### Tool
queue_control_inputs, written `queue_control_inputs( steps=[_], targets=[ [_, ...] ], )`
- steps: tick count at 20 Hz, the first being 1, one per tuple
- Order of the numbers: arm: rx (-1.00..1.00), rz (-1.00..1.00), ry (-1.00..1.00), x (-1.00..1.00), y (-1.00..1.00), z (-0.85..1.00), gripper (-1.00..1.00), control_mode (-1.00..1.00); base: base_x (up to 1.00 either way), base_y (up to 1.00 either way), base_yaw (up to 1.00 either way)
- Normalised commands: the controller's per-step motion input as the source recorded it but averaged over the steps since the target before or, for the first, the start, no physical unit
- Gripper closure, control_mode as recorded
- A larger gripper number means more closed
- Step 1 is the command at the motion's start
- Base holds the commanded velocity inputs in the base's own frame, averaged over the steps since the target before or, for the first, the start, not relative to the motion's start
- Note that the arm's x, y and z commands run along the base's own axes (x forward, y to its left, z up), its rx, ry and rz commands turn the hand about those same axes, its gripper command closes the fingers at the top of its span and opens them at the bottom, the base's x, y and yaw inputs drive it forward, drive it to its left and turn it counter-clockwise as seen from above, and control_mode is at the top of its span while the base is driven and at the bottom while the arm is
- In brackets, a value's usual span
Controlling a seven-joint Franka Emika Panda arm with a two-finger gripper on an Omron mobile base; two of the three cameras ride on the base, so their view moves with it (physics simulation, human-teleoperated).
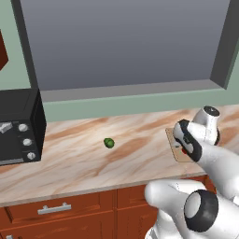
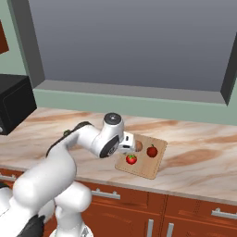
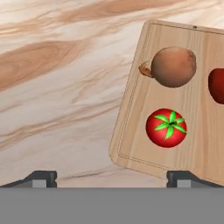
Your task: Place the avocado, onion, tomato, and bell pepper on the cutting board.
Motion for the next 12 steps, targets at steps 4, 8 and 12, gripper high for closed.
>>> queue_control_inputs(
  steps=[4,8,12],
  targets=[
    [0.0,0.0,-0.09,-0.48,1.0,0.55,-1.0,-1.0,0.0,0.0,0.0],
    [0.0,0.0,-0.06,-0.34,1.0,0.58,-1.0,-1.0,0.0,0.0,0.0],
    [0.0,0.01,-0.02,-0.09,0.97,0.54,-1.0,-1.0,0.0,0.0,0.0]
  ],
)
